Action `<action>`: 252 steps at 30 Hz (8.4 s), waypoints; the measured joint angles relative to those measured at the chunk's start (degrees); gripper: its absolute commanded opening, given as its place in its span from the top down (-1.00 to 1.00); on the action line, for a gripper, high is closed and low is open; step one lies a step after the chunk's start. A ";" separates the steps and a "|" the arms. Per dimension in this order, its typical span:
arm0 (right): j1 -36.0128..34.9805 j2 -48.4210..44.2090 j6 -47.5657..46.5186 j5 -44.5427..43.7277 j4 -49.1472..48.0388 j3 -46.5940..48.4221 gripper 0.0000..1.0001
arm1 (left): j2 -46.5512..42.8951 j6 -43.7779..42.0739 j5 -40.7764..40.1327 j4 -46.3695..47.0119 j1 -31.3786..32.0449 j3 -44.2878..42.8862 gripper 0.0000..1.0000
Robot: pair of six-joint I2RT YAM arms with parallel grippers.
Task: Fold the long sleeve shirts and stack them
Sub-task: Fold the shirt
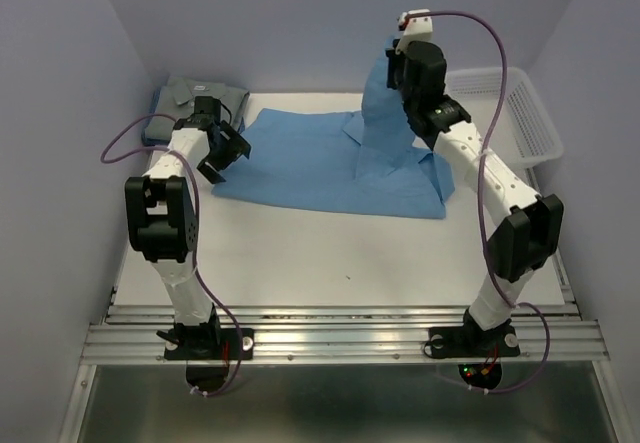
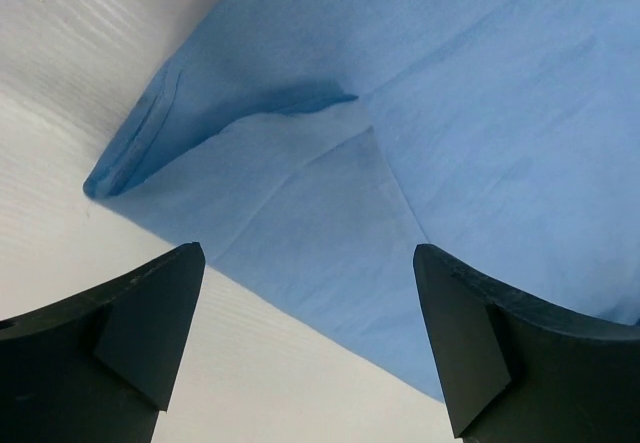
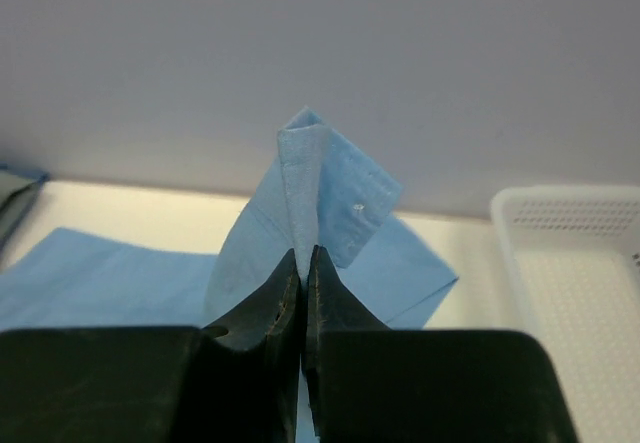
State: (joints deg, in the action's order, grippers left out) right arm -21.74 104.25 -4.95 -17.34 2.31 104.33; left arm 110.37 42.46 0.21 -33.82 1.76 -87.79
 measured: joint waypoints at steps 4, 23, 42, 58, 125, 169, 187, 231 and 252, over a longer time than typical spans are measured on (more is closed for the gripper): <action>-9.84 -5.70 9.11 -6.69 3.63 -4.50 0.99 | -5.49 -0.15 0.92 0.46 0.00 2.95 -0.97; -29.03 -2.64 41.24 -10.12 -8.63 -22.45 0.99 | -19.98 -2.16 1.64 0.33 -2.12 15.17 -0.97; -33.14 18.10 42.86 -25.35 -27.04 -12.44 0.97 | -28.20 -4.37 1.70 0.13 -6.58 22.03 -0.97; -35.82 31.76 40.61 -26.34 -31.21 -2.45 0.88 | -29.55 -7.41 2.71 0.90 -8.41 25.07 -0.97; 5.49 -5.97 32.17 14.95 1.09 -49.88 -1.00 | -4.37 -5.14 9.99 22.25 -6.29 23.30 1.00; 11.76 -42.45 31.65 19.02 28.63 -61.33 -1.00 | -51.06 7.82 -0.90 -9.09 7.52 43.54 -0.97; 11.80 -16.83 11.69 27.91 22.47 -29.03 -1.00 | 6.51 -26.36 7.96 8.94 7.54 -9.66 -0.97; -1.07 8.24 -4.57 19.96 26.62 -15.15 -1.00 | 5.05 -45.53 12.72 8.11 5.31 -10.19 -0.97; -3.10 8.24 -5.01 14.78 26.60 -15.26 -1.00 | 10.88 -42.82 17.16 13.14 4.39 -1.86 1.00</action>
State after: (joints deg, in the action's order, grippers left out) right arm -24.84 112.49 -9.96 -2.57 28.91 89.08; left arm 121.25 -0.36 17.37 -20.69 6.15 -89.65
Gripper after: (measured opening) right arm 0.998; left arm 0.039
